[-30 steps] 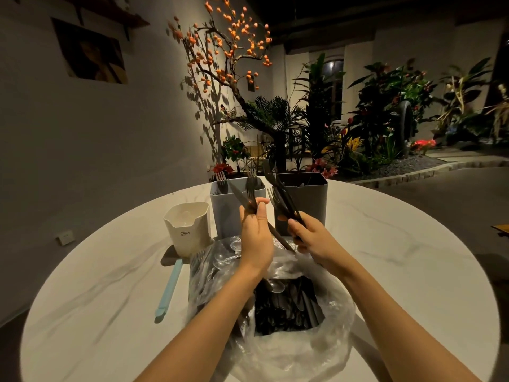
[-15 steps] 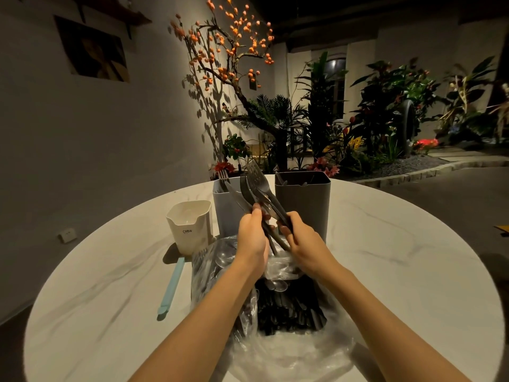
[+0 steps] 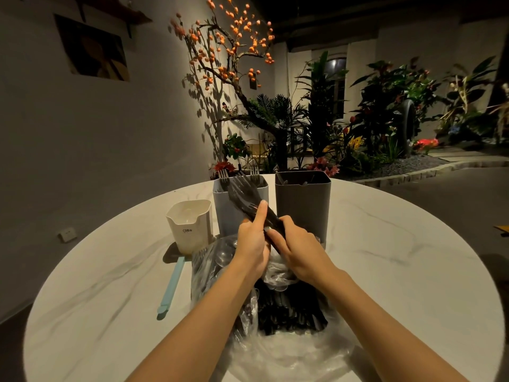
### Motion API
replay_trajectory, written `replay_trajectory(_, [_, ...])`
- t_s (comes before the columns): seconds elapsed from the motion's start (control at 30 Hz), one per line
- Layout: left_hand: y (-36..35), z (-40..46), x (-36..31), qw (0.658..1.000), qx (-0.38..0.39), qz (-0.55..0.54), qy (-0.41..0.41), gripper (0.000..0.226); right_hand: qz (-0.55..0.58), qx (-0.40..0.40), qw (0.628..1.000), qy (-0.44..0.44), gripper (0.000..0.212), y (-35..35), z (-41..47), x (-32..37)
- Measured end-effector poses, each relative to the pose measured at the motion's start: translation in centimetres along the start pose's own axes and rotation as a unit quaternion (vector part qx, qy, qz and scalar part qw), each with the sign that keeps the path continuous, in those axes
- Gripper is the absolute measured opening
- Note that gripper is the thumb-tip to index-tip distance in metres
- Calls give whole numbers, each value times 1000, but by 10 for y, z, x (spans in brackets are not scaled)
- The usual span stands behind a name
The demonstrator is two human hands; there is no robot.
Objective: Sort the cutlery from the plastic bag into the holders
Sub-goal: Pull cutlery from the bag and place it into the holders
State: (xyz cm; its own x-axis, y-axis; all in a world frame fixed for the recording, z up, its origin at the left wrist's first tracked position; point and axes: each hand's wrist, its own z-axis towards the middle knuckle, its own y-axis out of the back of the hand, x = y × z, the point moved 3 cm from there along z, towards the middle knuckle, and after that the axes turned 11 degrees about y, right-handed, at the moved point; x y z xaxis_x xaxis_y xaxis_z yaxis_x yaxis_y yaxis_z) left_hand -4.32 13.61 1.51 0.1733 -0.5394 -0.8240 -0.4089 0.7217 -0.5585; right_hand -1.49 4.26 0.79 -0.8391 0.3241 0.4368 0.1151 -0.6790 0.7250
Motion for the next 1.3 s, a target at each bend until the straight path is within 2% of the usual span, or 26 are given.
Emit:
replay_trajectory(0.07, [4,3,0,1000,-11,0,-2,23,4,3,1000,6,36,0,0,0])
replay_trajectory(0.17, [7,5,1,1000,-13,-23,9,24,53,-8,999,9,27,0,-1,-3])
replay_trajectory(0.3, [9,8,1,997,-1,-64,31,23,132,-39,990,-18,24,0,3,-12])
replay_trajectory(0.37, [11,9,3,997,8,-60,42,29,165,-41,985,-28,25,0,4,-15])
replay_trajectory(0.47, [13,12,6,997,35,-47,48,23,219,-44,974,-43,25,0,3,-17])
replay_trajectory(0.7, [14,16,9,995,60,-47,57,23,177,-35,983,-33,34,1,3,-16])
replay_trajectory(0.87, [16,17,9,991,74,-68,91,22,308,19,947,-92,34,7,-1,-18])
replay_trajectory(0.97, [17,18,9,992,64,-54,97,28,349,56,929,-108,30,11,-3,-21])
replay_trajectory(1.17, [16,17,8,992,73,-41,96,25,376,103,916,-89,36,15,-2,-21])
replay_trajectory(1.3, [14,14,8,989,92,-59,96,23,350,93,930,-68,32,12,-1,-19])
